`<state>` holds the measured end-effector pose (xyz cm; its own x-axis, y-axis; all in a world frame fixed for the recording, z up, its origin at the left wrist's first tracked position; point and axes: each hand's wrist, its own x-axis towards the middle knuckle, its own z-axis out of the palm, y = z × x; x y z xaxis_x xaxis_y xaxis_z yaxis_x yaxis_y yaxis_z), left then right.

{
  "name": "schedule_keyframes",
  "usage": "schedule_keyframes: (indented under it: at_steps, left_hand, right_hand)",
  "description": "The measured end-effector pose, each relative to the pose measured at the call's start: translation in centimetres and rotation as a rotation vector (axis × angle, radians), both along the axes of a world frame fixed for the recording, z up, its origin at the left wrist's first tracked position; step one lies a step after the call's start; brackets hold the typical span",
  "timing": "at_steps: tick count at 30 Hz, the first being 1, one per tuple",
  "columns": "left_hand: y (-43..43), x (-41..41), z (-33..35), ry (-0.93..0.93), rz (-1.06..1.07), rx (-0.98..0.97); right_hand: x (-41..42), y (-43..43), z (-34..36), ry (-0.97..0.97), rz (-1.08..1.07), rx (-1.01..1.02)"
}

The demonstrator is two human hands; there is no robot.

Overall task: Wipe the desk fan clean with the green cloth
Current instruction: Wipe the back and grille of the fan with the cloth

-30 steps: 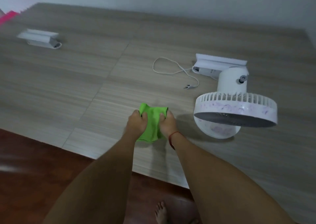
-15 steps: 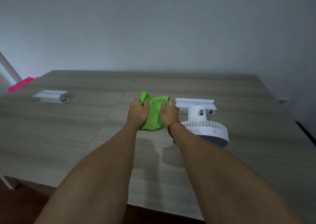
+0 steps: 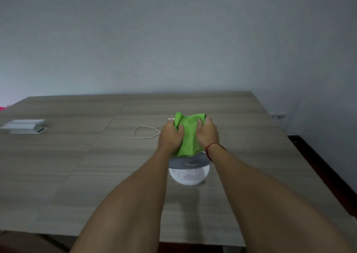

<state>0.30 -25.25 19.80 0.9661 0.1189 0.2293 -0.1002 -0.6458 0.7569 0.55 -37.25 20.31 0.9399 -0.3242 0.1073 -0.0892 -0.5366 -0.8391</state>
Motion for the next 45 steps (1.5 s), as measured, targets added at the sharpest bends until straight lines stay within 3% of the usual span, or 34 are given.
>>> schedule_keyframes:
  at_steps: [6,10,14,16,22,27,30,34,38,41,45]
  left_hand:
    - [-2.8,-0.9,-0.7,0.044,0.019,0.223]
    - [-2.5,-0.4,-2.0,-0.08,0.051,0.259]
    - [-0.6,0.3,-3.8,0.151,0.094,0.369]
    - [0.3,0.5,-4.3,0.227,0.061,0.382]
    - [0.8,1.5,-4.7,0.23,-0.046,0.437]
    - [1.0,2.4,-4.8,0.263,-0.023,0.43]
    - [0.8,3.4,-4.9,0.278,-0.025,0.46]
    - [1.0,4.5,-6.1,0.225,-0.023,0.473]
    - [0.8,4.8,-6.1,0.174,-0.007,0.467]
    - [0.4,5.0,-6.3,0.148,0.009,0.492]
    - [0.2,5.0,-6.6,0.148,0.039,0.515]
  right_hand:
    - [-1.1,-3.4,-1.5,0.064,-0.071,0.0]
    - [-1.1,-3.8,-3.4,0.14,-0.115,0.036]
    - [-1.3,-2.8,-5.8,0.212,-0.061,0.02]
    - [-1.3,-2.2,-6.6,0.171,-0.076,-0.05]
    - [-0.9,-1.5,-7.9,0.067,-0.068,-0.323]
    - [-0.5,-0.8,-8.5,-0.09,0.118,-0.13]
    - [-0.1,0.0,-9.4,-0.027,0.155,-0.135]
    - [1.3,0.7,-10.0,-0.093,0.101,-0.115]
    - [2.6,0.7,-10.7,-0.239,-0.013,0.129]
    - [3.0,0.6,-11.3,-0.179,-0.114,0.365]
    - [3.5,-0.2,-11.6,0.062,-0.309,0.612]
